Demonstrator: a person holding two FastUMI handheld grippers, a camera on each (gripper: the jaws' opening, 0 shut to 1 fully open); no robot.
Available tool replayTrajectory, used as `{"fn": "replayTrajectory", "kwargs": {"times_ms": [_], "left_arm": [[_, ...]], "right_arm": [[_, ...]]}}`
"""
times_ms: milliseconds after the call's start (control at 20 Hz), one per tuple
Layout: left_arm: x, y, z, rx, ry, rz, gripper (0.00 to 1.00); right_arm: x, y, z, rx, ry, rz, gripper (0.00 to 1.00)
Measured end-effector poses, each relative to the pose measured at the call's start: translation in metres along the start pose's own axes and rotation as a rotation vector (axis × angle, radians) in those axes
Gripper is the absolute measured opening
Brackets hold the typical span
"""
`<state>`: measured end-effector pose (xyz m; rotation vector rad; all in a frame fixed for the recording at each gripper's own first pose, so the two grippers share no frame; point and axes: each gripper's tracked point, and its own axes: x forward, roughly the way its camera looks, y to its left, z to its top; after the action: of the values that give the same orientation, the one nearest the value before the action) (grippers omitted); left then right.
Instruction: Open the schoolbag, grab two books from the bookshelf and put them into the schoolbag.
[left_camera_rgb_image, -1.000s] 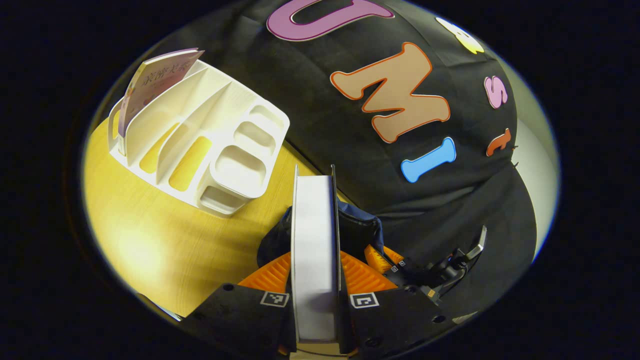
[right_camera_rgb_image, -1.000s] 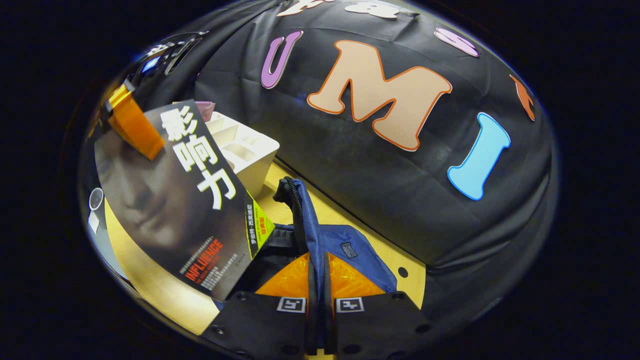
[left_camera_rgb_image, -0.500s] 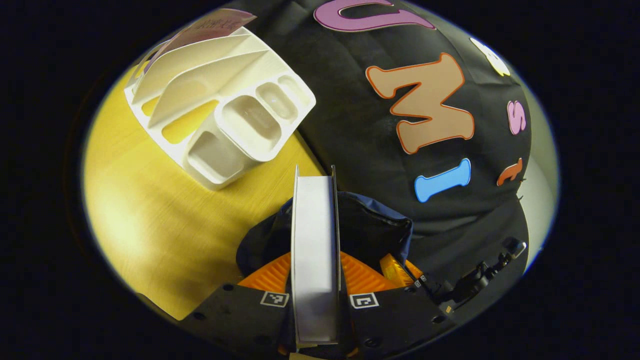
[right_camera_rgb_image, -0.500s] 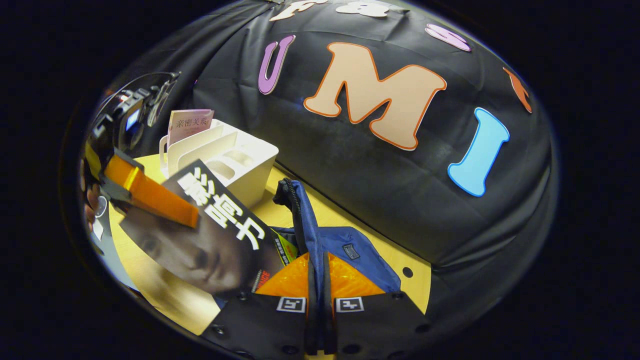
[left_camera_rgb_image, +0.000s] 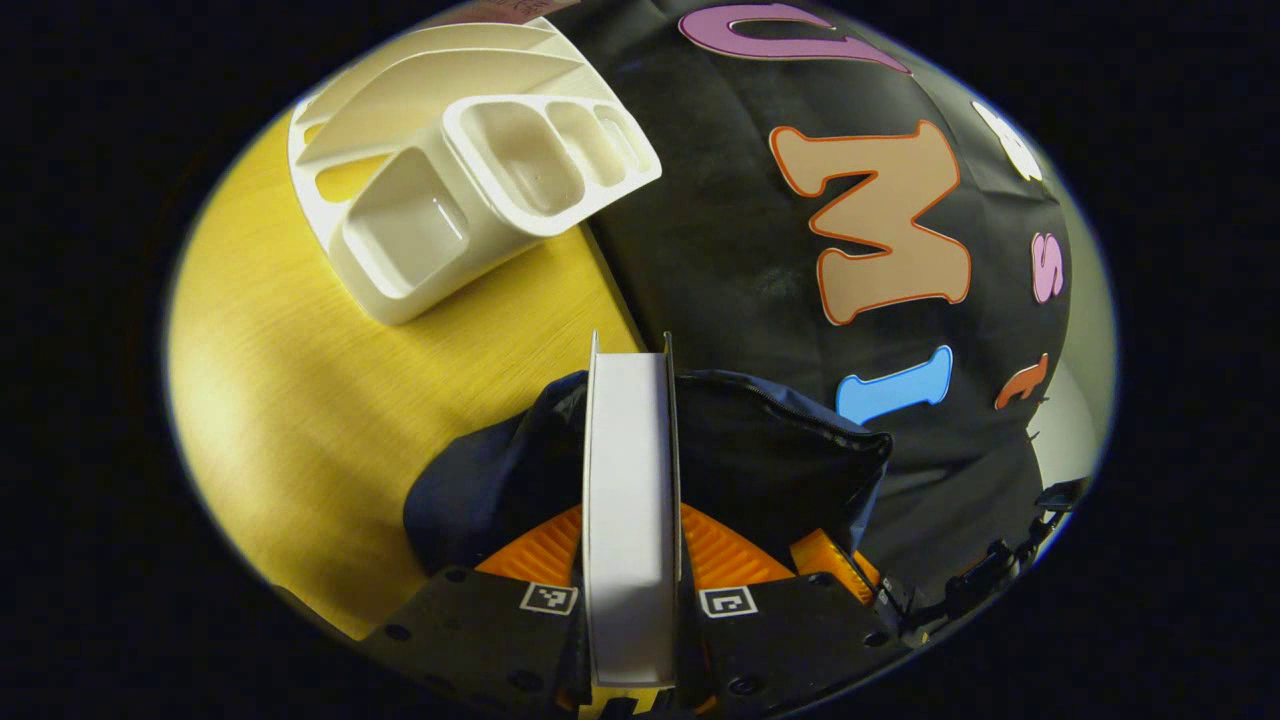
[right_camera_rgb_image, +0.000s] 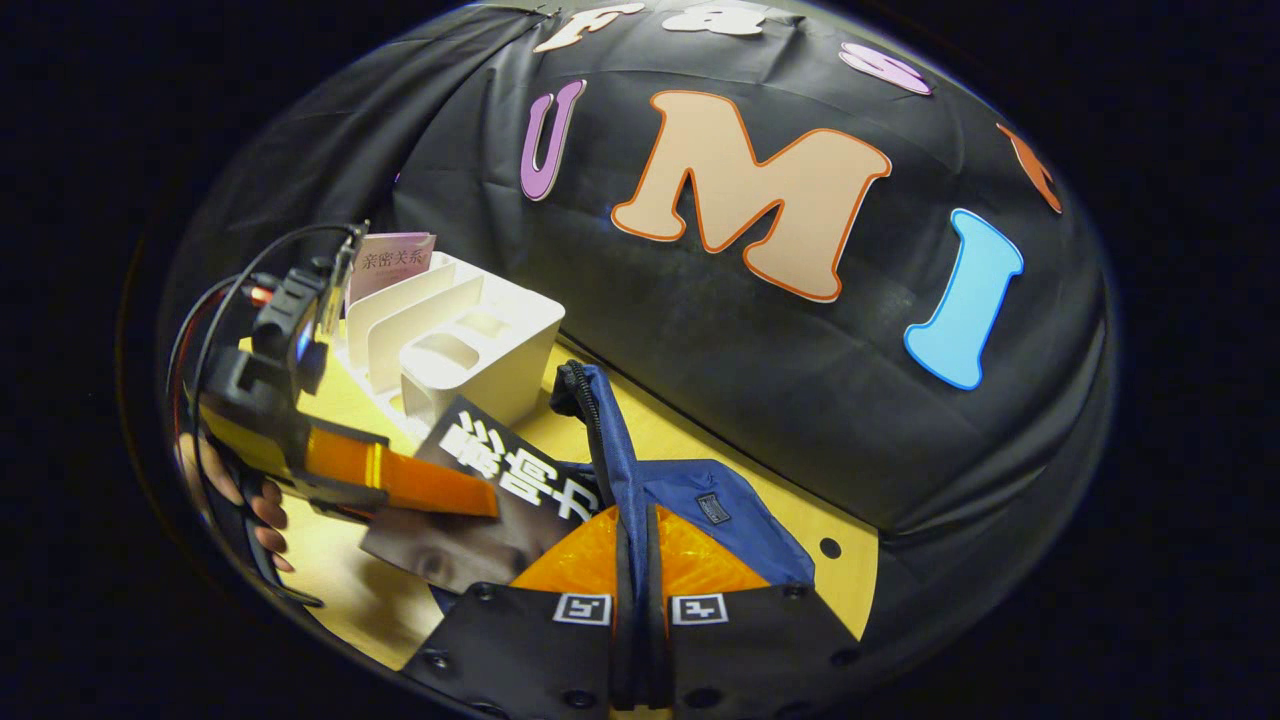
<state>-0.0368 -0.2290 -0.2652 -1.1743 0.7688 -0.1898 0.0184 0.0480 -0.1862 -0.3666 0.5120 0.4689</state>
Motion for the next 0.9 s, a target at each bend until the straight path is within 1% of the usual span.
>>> {"fn": "replayTrajectory", "kwargs": {"times_ms": [150,300,450,500,600,700,800,900], "left_arm": [[0.021,0.005,-0.009,-0.035,-0.014,0.0,0.3],[0.045,0.003,-0.018,-0.072,-0.03,-0.025,0.3],[0.066,0.002,-0.035,-0.111,-0.021,-0.038,0.31],[0.075,0.002,-0.043,-0.123,-0.006,-0.043,0.34],[0.084,0.001,-0.057,-0.127,0.022,-0.052,0.33],[0.092,0.005,-0.057,-0.111,0.012,-0.045,0.34],[0.102,0.005,-0.056,-0.116,0.007,-0.043,0.34],[0.106,0.007,-0.061,-0.093,0.022,-0.042,0.35]], "right_arm": [[-0.001,0.004,0.002,0.0,-0.008,0.019,0.08],[-0.003,0.006,0.0,-0.005,-0.013,0.03,0.08],[-0.005,0.009,0.0,-0.003,-0.017,0.041,0.08],[-0.005,0.01,0.0,-0.003,-0.017,0.046,0.08],[-0.008,0.011,0.001,-0.011,-0.019,0.051,0.08],[-0.01,0.007,-0.001,-0.014,-0.014,0.045,0.08],[-0.011,0.004,-0.003,0.002,-0.007,0.042,0.08],[-0.011,0.001,-0.004,0.01,0.0,0.036,0.08]]}}
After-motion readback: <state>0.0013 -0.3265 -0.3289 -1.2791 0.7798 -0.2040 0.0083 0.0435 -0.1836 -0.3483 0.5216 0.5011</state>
